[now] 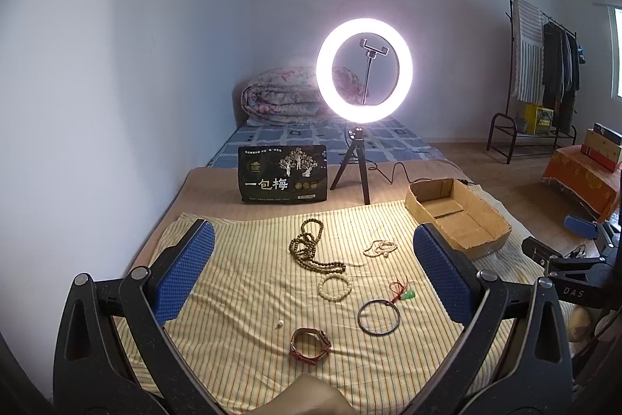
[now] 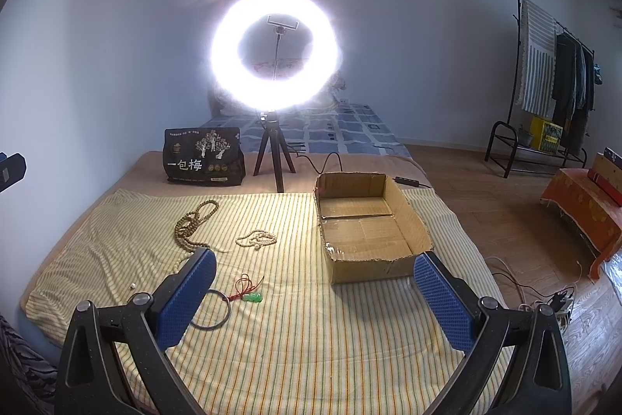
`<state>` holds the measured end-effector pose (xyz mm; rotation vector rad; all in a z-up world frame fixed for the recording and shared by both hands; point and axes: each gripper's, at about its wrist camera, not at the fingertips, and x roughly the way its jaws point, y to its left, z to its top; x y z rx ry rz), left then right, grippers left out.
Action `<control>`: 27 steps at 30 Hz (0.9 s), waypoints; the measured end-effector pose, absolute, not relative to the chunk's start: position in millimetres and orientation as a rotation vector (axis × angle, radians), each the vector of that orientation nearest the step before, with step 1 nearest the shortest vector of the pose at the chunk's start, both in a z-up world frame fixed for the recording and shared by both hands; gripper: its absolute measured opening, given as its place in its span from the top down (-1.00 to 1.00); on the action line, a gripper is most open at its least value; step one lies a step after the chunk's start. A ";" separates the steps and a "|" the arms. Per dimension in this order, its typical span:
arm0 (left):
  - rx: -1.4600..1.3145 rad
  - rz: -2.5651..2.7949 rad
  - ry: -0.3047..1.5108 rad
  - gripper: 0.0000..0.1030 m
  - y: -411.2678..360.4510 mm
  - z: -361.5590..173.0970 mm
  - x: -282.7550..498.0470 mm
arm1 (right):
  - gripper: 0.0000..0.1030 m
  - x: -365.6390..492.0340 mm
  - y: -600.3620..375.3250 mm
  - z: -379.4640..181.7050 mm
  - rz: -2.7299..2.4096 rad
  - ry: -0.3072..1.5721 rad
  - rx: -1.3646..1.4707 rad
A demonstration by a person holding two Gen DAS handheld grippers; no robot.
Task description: Organize jewelry
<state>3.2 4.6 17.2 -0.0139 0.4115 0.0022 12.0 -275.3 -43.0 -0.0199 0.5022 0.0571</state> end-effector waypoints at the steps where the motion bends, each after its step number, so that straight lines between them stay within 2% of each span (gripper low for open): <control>1: -0.017 0.000 0.414 -1.00 5.6 16.4 4.6 | -0.99 12.7 -274.9 -43.8 0.054 0.504 -0.020; 27: -0.009 0.011 0.426 -1.00 9.1 -2.8 7.9 | -0.99 22.2 -269.7 -51.8 0.051 0.529 -0.022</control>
